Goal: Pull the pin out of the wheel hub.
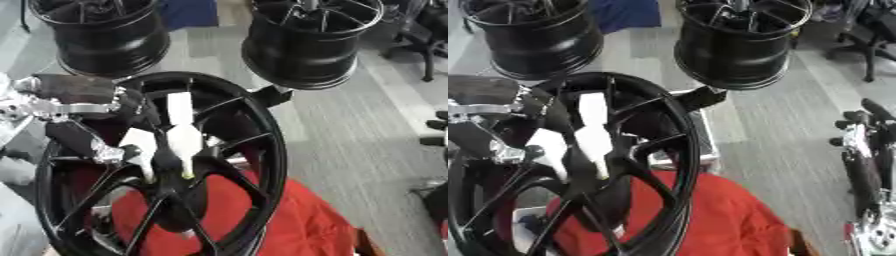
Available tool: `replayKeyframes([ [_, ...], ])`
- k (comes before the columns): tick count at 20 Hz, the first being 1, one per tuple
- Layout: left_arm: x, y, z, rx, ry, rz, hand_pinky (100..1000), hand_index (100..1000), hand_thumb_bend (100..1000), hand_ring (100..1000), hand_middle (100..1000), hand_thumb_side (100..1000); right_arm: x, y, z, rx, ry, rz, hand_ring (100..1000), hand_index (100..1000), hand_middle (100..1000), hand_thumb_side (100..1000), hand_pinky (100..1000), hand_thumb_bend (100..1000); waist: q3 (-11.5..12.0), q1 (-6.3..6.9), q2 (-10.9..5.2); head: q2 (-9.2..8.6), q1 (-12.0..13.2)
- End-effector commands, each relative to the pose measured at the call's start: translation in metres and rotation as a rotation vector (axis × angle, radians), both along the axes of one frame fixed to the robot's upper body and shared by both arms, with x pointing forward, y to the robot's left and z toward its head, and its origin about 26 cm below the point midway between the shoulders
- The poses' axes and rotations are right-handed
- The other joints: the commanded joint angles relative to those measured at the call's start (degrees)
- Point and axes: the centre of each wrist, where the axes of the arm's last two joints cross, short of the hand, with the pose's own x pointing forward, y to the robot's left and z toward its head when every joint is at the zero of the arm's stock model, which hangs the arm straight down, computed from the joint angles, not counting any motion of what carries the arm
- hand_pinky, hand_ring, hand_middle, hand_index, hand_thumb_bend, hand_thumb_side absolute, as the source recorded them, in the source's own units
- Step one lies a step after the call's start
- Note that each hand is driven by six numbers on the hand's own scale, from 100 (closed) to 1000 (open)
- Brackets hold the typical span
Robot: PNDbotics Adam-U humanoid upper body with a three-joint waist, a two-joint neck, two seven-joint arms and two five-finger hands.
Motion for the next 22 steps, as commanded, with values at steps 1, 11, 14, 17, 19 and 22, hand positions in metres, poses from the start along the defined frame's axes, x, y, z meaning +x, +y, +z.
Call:
replayKeyframes([
  [1, -0.001, 0.007, 0.011, 0.218, -0.012, -0.153, 558, 888, 215, 593, 813, 606, 0.0, -0.001, 0.007, -0.016, -0.024, 0.01, 673, 838, 645, 591, 523, 100, -0.1, 0.02, -0.57, -0.14, -0.1],
  [11, 0.004, 0.006, -0.004, 0.246, 0.016, -0.15, 513, 830, 196, 522, 702, 548, 0.0, -0.001, 0.007, -0.012, -0.022, 0.011, 673, 837, 644, 595, 523, 100, -0.1, 0.01, -0.54, -0.14, -0.1],
  [14, 0.005, 0.005, -0.006, 0.24, 0.025, -0.157, 505, 806, 166, 506, 646, 550, 0.0, -0.001, 0.007, -0.01, -0.022, 0.011, 672, 838, 644, 597, 523, 100, -0.1, 0.01, -0.54, -0.14, 0.0],
  [17, 0.005, 0.004, -0.008, 0.228, 0.036, -0.16, 489, 768, 128, 488, 582, 527, 0.0, -0.001, 0.007, -0.009, -0.022, 0.01, 672, 838, 644, 598, 523, 100, -0.1, 0.0, -0.53, -0.14, -0.1],
  [19, 0.005, 0.003, -0.007, 0.211, 0.043, -0.159, 466, 730, 100, 463, 529, 483, 0.0, -0.001, 0.007, -0.007, -0.022, 0.009, 672, 838, 644, 600, 523, 100, 0.0, -0.01, -0.52, -0.14, -0.1],
  [22, 0.004, 0.003, -0.005, 0.181, 0.053, -0.155, 442, 698, 100, 440, 495, 434, 0.0, -0.001, 0.007, -0.006, -0.022, 0.009, 672, 838, 644, 600, 523, 100, 0.1, -0.03, -0.53, -0.14, -0.2],
])
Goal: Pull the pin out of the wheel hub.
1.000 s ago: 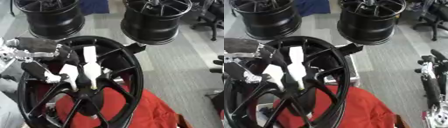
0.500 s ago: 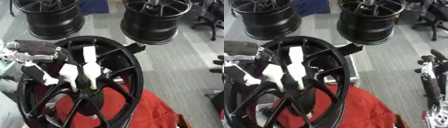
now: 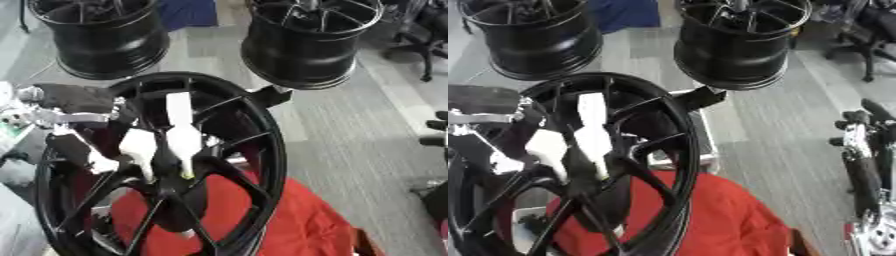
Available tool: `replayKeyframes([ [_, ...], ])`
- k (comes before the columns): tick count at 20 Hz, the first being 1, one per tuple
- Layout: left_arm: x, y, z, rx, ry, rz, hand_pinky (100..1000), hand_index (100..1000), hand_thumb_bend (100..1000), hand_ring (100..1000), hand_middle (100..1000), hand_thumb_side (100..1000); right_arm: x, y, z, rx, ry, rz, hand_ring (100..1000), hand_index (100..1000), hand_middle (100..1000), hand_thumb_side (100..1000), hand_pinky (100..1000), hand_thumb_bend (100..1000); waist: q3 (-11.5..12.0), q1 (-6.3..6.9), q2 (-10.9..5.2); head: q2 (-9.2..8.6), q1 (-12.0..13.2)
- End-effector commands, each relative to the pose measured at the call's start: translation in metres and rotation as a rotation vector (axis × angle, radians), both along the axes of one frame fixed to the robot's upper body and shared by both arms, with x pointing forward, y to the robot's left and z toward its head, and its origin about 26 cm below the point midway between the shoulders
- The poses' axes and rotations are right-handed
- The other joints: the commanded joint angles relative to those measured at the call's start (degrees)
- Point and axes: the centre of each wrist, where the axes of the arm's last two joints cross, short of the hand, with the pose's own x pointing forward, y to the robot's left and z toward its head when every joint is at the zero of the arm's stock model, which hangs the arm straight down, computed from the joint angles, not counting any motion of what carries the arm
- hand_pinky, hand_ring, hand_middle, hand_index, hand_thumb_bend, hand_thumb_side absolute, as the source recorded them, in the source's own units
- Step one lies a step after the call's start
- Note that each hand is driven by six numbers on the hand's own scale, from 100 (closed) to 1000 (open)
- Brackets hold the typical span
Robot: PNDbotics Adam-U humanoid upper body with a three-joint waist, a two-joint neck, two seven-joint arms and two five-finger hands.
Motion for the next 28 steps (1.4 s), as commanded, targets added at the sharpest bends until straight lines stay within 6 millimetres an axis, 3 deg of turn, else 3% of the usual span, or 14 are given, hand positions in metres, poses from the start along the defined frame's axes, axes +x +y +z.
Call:
replayKeyframes([
  [1, -0.001, 0.001, 0.011, 0.149, 0.014, -0.177, 436, 690, 100, 433, 487, 417, 0.0, -0.001, 0.007, -0.013, -0.022, 0.006, 672, 838, 644, 600, 523, 100, 0.1, -0.03, -0.54, -0.14, -0.2],
  [8, -0.007, 0.003, 0.031, 0.037, 0.019, -0.16, 406, 660, 100, 401, 452, 314, 0.0, -0.001, 0.007, -0.011, -0.022, 0.004, 672, 838, 644, 603, 523, 100, 0.3, -0.08, -0.59, -0.14, -0.5],
  [12, -0.012, 0.01, 0.053, -0.051, 0.004, -0.139, 393, 653, 100, 389, 441, 258, 0.0, -0.002, 0.007, -0.01, -0.02, 0.0, 673, 838, 645, 603, 523, 100, 0.4, -0.13, -0.62, -0.14, -0.7],
  [17, -0.024, 0.035, 0.088, -0.191, -0.065, -0.074, 402, 658, 100, 393, 447, 253, -0.001, -0.002, 0.007, -0.009, -0.02, -0.007, 673, 839, 645, 604, 523, 100, 0.6, -0.13, -0.69, -0.14, -0.9],
  [20, -0.032, 0.058, 0.097, -0.245, -0.121, 0.011, 413, 667, 100, 404, 460, 253, -0.001, -0.003, 0.007, -0.008, -0.02, -0.012, 673, 839, 645, 605, 523, 100, 0.8, -0.11, -0.69, -0.14, -1.1],
  [24, -0.037, 0.102, 0.087, -0.296, -0.161, 0.212, 420, 677, 100, 409, 468, 251, -0.002, -0.004, 0.006, -0.008, -0.018, -0.023, 673, 839, 644, 605, 523, 100, 1.3, -0.15, -0.73, -0.14, -1.5],
  [28, -0.04, 0.155, 0.046, -0.327, -0.135, 0.495, 434, 695, 100, 429, 495, 252, -0.002, -0.005, 0.006, -0.008, -0.017, -0.03, 672, 839, 644, 604, 523, 100, 1.8, -0.3, -0.71, -0.14, -1.9],
])
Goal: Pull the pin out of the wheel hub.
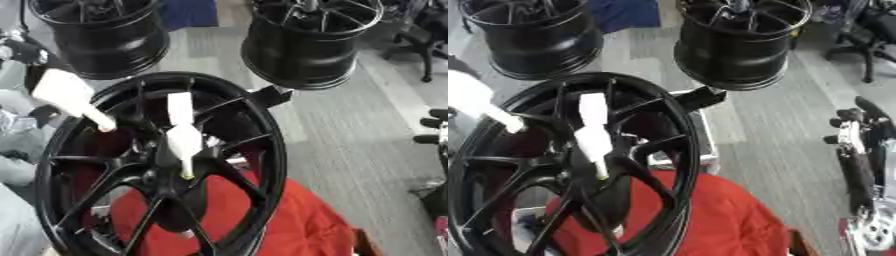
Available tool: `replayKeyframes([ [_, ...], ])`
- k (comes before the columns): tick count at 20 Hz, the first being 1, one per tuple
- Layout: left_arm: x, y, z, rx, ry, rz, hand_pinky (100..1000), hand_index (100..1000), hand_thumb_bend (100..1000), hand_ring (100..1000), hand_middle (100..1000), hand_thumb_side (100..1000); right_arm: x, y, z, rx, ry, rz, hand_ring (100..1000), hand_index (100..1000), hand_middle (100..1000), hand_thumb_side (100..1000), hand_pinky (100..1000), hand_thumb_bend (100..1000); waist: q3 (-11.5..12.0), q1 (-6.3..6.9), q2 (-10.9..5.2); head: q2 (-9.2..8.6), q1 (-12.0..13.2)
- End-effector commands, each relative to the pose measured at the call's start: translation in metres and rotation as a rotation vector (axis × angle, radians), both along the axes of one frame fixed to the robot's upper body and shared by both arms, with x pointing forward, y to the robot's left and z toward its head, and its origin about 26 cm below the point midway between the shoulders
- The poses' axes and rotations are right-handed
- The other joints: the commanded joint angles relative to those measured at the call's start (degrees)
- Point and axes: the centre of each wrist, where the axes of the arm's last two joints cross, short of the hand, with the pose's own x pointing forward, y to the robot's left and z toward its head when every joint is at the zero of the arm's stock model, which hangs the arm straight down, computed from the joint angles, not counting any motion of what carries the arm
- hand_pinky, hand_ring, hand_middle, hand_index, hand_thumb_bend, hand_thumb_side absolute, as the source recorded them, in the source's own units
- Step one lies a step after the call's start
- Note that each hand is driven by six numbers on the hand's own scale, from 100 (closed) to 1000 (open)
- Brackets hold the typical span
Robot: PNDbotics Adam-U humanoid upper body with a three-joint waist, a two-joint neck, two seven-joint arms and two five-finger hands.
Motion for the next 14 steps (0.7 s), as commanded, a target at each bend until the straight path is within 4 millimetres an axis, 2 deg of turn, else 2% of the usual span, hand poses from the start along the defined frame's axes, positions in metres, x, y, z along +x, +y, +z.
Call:
replayKeyframes([
  [1, -0.004, 0.043, -0.011, -0.004, 0.004, 0.213, 448, 719, 100, 448, 527, 253, -0.001, -0.003, 0.006, -0.014, -0.021, -0.011, 672, 839, 644, 604, 523, 100, 0.2, 0.01, -0.63, -0.14, -0.4],
  [2, -0.005, 0.056, -0.025, -0.011, 0.046, 0.276, 461, 747, 100, 464, 558, 261, -0.001, -0.003, 0.006, -0.013, -0.021, -0.013, 672, 839, 644, 604, 523, 100, 0.3, -0.04, -0.61, -0.14, -0.4],
  [3, -0.007, 0.069, -0.039, -0.02, 0.09, 0.341, 496, 818, 100, 508, 655, 402, -0.001, -0.003, 0.006, -0.013, -0.021, -0.014, 672, 838, 644, 604, 523, 100, 0.4, -0.09, -0.59, -0.14, -0.5],
  [4, -0.009, 0.081, -0.052, -0.029, 0.127, 0.407, 507, 838, 100, 522, 691, 449, -0.001, -0.003, 0.006, -0.012, -0.02, -0.015, 672, 838, 644, 604, 522, 100, 0.5, -0.12, -0.59, -0.14, -0.6],
  [5, -0.011, 0.094, -0.065, -0.037, 0.16, 0.476, 545, 893, 100, 579, 787, 682, -0.002, -0.003, 0.006, -0.012, -0.019, -0.016, 672, 838, 644, 604, 522, 100, 0.6, -0.16, -0.58, -0.14, -0.6],
  [7, -0.016, 0.112, -0.088, -0.059, 0.207, 0.594, 561, 905, 100, 615, 840, 806, -0.002, -0.003, 0.006, -0.011, -0.019, -0.017, 672, 838, 644, 604, 522, 100, 0.7, -0.25, -0.53, -0.14, -0.7],
  [10, -0.024, 0.127, -0.11, -0.086, 0.219, 0.698, 570, 908, 100, 632, 868, 803, -0.002, -0.003, 0.006, -0.008, -0.019, -0.021, 672, 838, 644, 604, 522, 100, 0.7, -0.42, -0.41, -0.14, -0.8],
  [14, -0.031, 0.133, -0.124, -0.12, 0.206, 0.763, 571, 909, 100, 636, 872, 821, -0.002, -0.004, 0.006, -0.006, -0.019, -0.023, 672, 838, 644, 604, 522, 100, 0.8, -0.52, -0.31, -0.14, -0.8],
])
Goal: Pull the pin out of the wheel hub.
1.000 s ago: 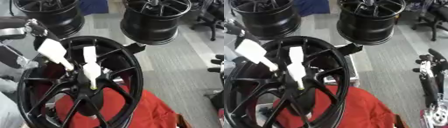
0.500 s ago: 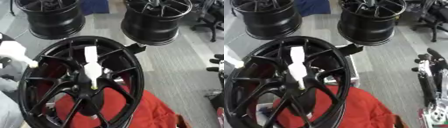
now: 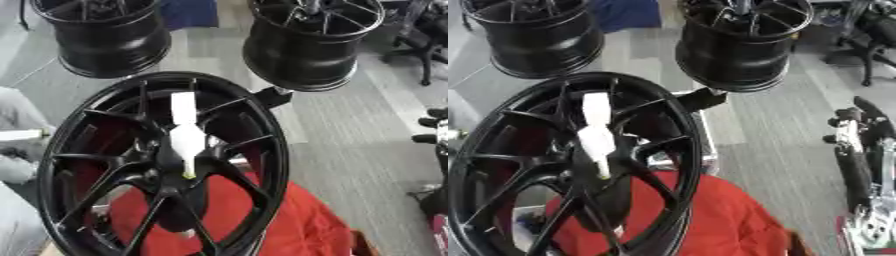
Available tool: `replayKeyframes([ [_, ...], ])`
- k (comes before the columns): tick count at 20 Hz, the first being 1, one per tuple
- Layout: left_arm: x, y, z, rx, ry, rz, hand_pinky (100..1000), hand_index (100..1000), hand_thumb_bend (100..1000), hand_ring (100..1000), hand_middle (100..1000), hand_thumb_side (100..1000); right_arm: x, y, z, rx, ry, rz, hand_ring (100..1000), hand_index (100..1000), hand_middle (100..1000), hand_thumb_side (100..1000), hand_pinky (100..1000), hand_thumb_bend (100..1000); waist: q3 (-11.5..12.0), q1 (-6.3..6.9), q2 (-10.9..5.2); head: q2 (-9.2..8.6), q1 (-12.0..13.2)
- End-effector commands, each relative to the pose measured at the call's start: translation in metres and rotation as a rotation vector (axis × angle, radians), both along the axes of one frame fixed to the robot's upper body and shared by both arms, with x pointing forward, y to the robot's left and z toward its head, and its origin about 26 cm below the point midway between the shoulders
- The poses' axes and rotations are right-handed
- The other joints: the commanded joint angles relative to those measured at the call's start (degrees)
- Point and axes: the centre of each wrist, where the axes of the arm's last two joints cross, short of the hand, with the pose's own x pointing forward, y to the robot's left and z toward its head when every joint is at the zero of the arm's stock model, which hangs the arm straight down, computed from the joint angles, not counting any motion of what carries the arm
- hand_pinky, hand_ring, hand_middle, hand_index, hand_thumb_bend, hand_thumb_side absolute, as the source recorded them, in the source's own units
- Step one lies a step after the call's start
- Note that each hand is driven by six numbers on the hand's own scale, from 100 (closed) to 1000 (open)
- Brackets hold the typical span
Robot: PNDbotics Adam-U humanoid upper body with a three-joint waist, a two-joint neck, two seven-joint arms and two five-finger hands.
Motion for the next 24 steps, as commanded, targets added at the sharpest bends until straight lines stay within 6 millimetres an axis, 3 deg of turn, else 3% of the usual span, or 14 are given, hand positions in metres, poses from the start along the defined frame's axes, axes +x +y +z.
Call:
replayKeyframes([
  [1, -0.004, 0.011, 0.009, 0.017, -0.043, 0.053, 571, 909, 100, 636, 871, 823, 0.0, -0.002, 0.007, -0.01, -0.026, -0.006, 672, 839, 644, 604, 522, 100, 0.1, 0.2, -0.42, -0.14, -0.2],
  [24, -0.011, 0.004, -0.007, -0.113, -0.11, 0.071, 554, 878, 100, 602, 808, 783, 0.0, -0.001, 0.007, -0.005, -0.026, -0.005, 673, 838, 644, 608, 522, 100, 0.4, 0.1, -0.58, -0.14, -0.4],
])
